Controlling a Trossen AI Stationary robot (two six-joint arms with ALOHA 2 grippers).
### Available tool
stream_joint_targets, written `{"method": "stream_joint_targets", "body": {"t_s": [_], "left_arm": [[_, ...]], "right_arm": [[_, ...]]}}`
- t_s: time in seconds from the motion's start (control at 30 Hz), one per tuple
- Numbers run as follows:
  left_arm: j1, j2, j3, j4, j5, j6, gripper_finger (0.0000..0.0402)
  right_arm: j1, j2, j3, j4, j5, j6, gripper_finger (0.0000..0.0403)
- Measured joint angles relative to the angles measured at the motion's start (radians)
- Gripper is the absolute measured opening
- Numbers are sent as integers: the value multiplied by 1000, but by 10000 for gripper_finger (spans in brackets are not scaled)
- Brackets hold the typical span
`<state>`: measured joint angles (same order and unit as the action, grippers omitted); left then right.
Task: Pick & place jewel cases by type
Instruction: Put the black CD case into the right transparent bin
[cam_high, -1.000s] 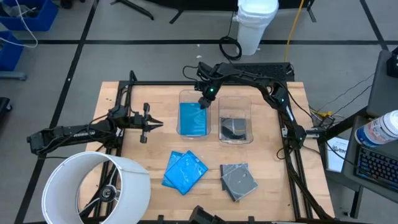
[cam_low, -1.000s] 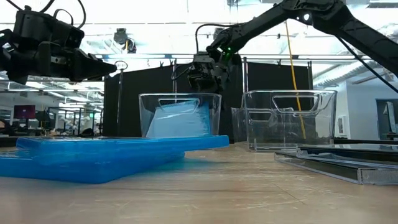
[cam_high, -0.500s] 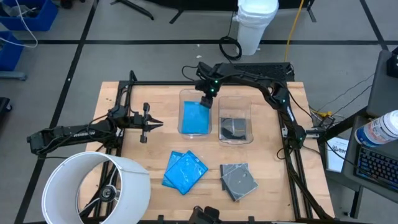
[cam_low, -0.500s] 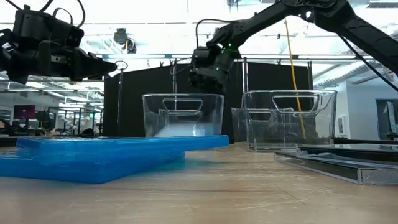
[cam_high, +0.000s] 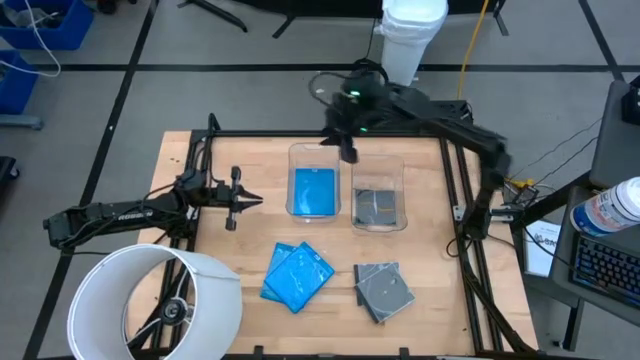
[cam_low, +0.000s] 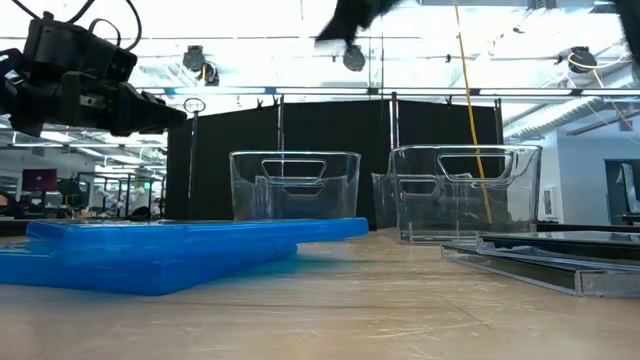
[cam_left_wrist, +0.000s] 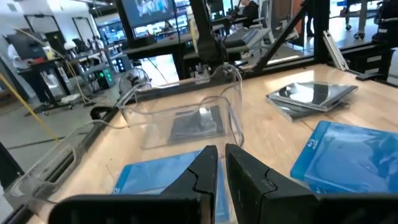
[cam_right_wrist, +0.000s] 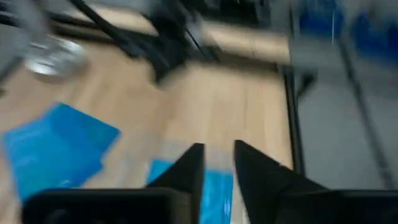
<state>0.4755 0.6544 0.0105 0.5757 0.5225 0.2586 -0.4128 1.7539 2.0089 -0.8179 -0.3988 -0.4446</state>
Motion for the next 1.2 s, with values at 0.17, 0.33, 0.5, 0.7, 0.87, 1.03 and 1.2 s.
{"method": "stream_joint_targets", "body": {"t_s": [0.17,0.33,0.5,0.7,0.87,1.03,1.2], "left_arm": [[0,0,0,-43,-1,1,42],[0,0,0,-57,-1,-3,42],[0,0,0,-57,-16,-21,42],[0,0,0,-58,-80,-51,42],[-5,0,0,-49,-97,-99,42],[-65,0,0,-49,-152,-142,30],[-130,0,24,-73,-201,-227,6]], "right_arm": [[108,-271,-247,155,-69,23,10],[255,-578,-727,469,34,154,2],[367,-827,-1262,929,155,299,1],[381,-975,-1651,1271,287,436,1],[382,-1020,-1779,1414,333,472,1],[408,-1022,-1846,1520,419,483,1],[435,-1021,-1895,1526,429,460,1]]}}
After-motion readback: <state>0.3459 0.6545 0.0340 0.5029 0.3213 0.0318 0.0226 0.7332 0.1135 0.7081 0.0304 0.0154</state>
